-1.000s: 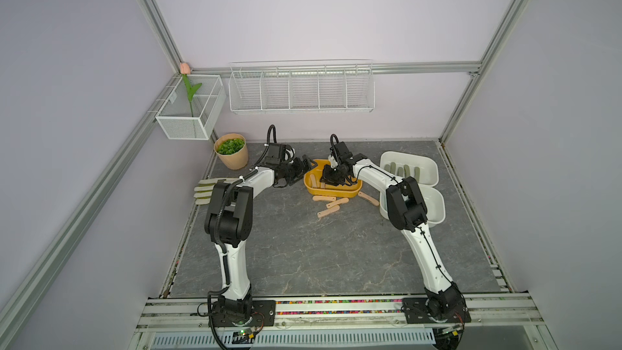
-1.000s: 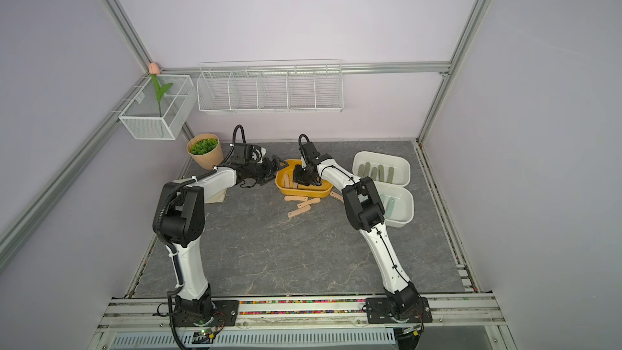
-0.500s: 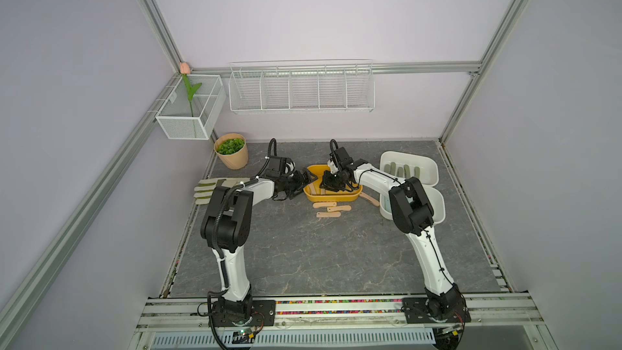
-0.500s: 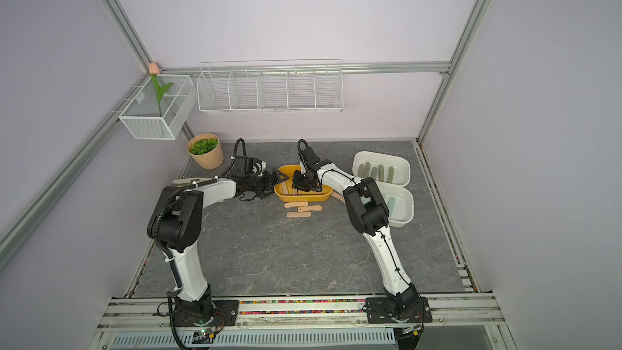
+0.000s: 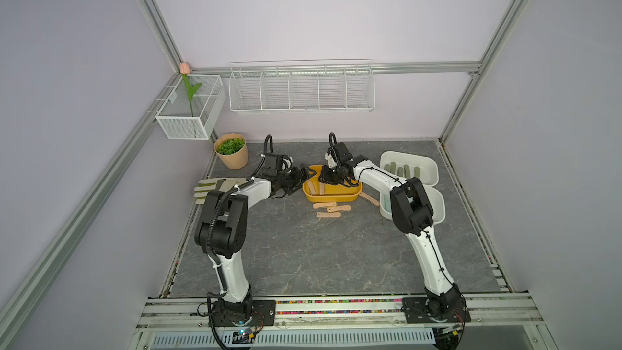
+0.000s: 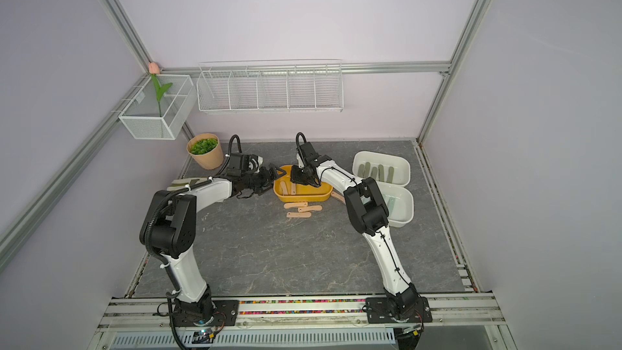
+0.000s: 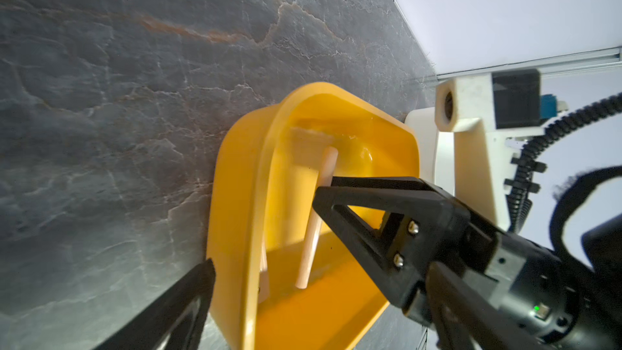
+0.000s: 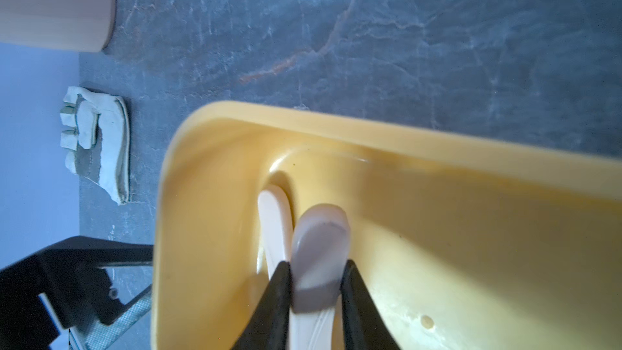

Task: Place the fruit knives into the storage box by color
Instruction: Move the storage box to the center of the board.

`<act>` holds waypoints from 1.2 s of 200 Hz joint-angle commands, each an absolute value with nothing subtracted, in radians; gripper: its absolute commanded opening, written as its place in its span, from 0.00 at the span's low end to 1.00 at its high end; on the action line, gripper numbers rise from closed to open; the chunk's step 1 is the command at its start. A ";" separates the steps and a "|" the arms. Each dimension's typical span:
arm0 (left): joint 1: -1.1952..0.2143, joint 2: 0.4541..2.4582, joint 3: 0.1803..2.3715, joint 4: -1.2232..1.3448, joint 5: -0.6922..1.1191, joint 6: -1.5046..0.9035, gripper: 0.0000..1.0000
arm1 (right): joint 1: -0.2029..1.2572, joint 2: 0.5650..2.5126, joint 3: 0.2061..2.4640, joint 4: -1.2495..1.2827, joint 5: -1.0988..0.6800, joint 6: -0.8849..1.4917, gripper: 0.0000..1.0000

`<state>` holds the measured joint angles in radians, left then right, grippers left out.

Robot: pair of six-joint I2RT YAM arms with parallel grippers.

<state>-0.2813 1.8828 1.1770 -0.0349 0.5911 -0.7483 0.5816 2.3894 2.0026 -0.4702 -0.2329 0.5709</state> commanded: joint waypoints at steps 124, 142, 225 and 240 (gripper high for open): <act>-0.270 1.852 1.203 -0.044 0.577 -0.752 0.99 | 0.604 2.490 2.063 -0.465 -0.274 0.559 0.26; -0.270 1.850 1.203 -0.048 0.577 -0.750 0.99 | 0.606 2.498 2.063 -0.465 -0.273 0.566 0.26; -0.270 1.806 1.192 -0.068 0.580 -0.746 0.99 | 0.600 2.455 2.061 -0.494 -0.276 0.574 0.43; -0.270 1.783 1.186 -0.075 0.579 -0.744 0.99 | 0.600 2.419 2.047 -0.495 -0.276 0.569 0.46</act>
<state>-0.2749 1.8408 1.1801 -0.0589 0.5838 -0.7479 0.6003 2.4744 2.0563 -0.4644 -0.2752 0.5720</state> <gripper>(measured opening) 0.994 0.444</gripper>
